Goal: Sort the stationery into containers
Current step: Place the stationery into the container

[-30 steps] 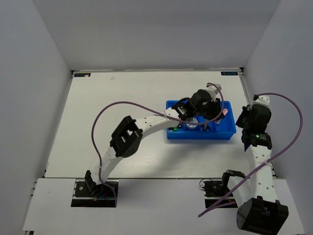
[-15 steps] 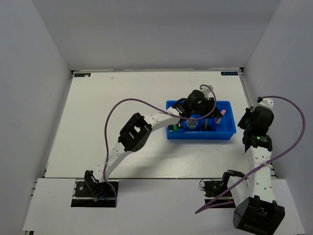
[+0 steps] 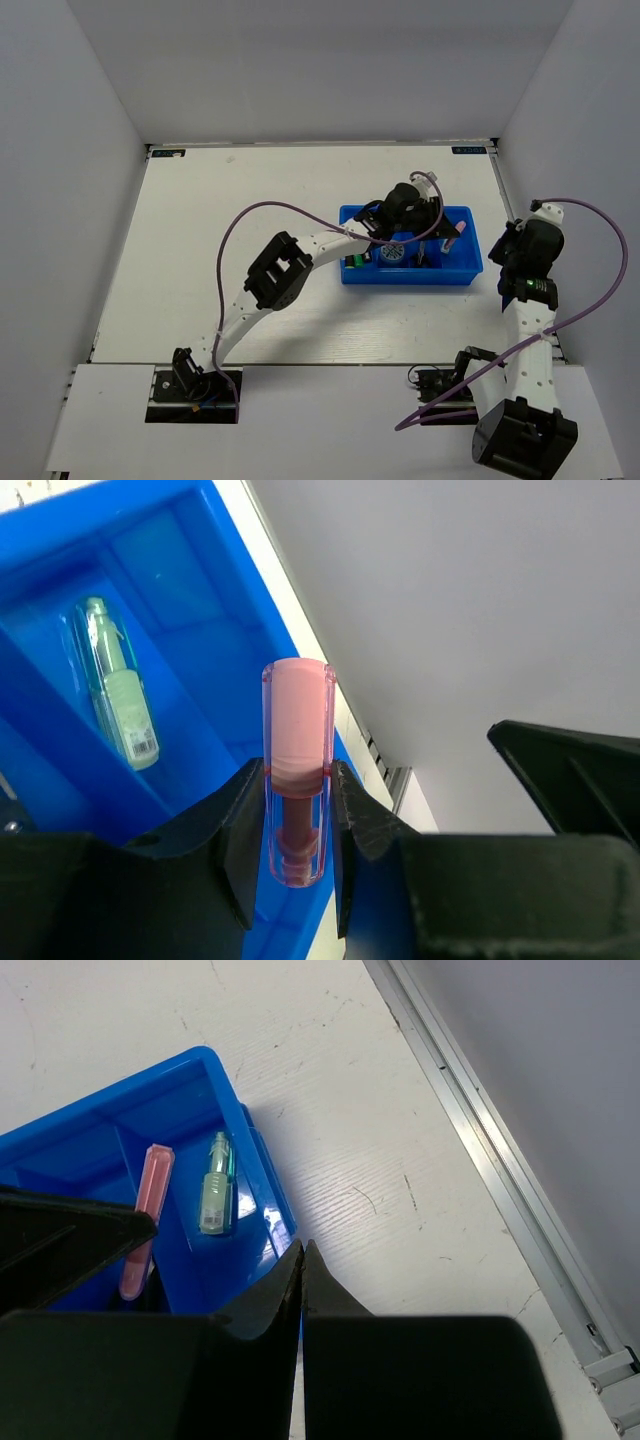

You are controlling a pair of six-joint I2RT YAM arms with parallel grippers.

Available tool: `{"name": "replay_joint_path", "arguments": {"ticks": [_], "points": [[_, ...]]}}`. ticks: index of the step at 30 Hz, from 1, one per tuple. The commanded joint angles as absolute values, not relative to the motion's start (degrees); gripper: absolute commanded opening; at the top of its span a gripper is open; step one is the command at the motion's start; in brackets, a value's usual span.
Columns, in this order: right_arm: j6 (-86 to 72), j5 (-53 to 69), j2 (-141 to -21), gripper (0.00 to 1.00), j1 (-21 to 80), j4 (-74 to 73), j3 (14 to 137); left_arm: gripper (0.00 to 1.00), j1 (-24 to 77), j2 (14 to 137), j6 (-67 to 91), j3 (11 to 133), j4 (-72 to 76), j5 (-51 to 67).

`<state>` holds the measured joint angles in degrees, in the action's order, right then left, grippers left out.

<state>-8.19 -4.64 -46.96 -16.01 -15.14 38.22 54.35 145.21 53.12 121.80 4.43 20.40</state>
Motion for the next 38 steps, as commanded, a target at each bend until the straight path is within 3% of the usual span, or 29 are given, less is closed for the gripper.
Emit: {"name": "replay_joint_path", "arguments": {"ticks": [1,4,10,14,15,16,18,19,20,21,22,23,24,25,26,28,29,30,35,38], "points": [[-8.96,-3.69,-46.50,0.01,-16.78,-12.66,37.71,0.34,54.67,145.81,54.23,124.80,4.83,20.57],[-9.14,-3.43,-46.41,0.02,-16.96,-12.66,37.62,0.49,54.67,145.72,54.67,124.72,4.92,20.39],[-9.14,-2.64,-46.41,0.07,-17.31,-12.57,37.70,0.66,54.76,145.72,54.67,124.37,4.75,20.56],[-9.23,-2.20,-46.23,0.08,-17.58,-12.74,37.71,0.67,55.10,144.67,53.97,124.54,4.49,20.13],[-9.23,-1.94,-46.14,0.08,-17.75,-12.74,37.62,0.63,54.93,144.49,53.79,124.63,4.48,20.13],[-8.45,-1.67,-46.14,0.11,-17.75,-12.83,37.62,0.53,55.02,143.88,53.09,124.89,4.22,20.39],[-7.82,-0.53,-46.05,0.23,-17.93,-12.75,37.53,0.36,55.02,142.21,52.21,125.07,3.61,20.48],[-7.04,1.65,-45.62,0.33,-17.93,-12.83,37.44,0.13,55.02,140.64,50.03,124.81,2.12,20.65],[-6.77,2.19,-45.44,0.53,-18.02,-12.83,37.35,0.05,55.11,138.28,48.97,124.37,1.41,20.65],[-6.42,4.46,-44.92,0.63,-18.10,-12.92,37.35,0.00,55.11,137.03,47.74,123.84,0.45,19.87],[-5.20,5.09,-44.65,0.72,-18.02,-12.40,37.27,0.00,55.37,130.67,43.03,120.53,-4.00,18.91],[-4.84,6.14,-44.47,0.90,-18.02,-12.04,37.00,0.00,55.46,128.26,41.41,118.76,-5.78,17.68],[-4.66,6.85,-43.86,0.90,-18.10,-11.78,36.91,0.05,55.55,122.66,38.35,114.04,-9.02,16.01],[-4.83,7.20,-43.68,0.90,-18.02,-12.13,37.09,0.18,55.55,119.65,37.19,111.30,-10.71,8.77],[-5.53,7.73,-43.51,0.90,-17.93,-12.39,37.26,0.56,55.20,113.88,35.70,105.35,-13.33,6.00],[-6.32,9.74,-42.80,0.90,-17.93,-12.65,37.09,0.83,54.06,104.53,33.85,94.43,-14.50,2.02],[-6.94,10.54,-42.45,0.90,-17.84,-12.22,37.09,0.95,53.53,101.54,32.36,83.17,-14.15,1.85],[-7.81,11.50,-42.02,0.90,-17.93,-12.39,37.00,1.00,51.70,92.99,32.08,79.93,-14.67,1.50],[-8.35,27.40,-40.34,0.90,-17.58,-12.39,35.95,1.00,49.66,72.73,25.59,56.93,-22.13,-1.74],[-6.42,39.84,-40.25,0.90,-17.58,-13.53,35.77,1.00,48.96,62.07,23.29,50.29,-27.50,-5.86]]}}
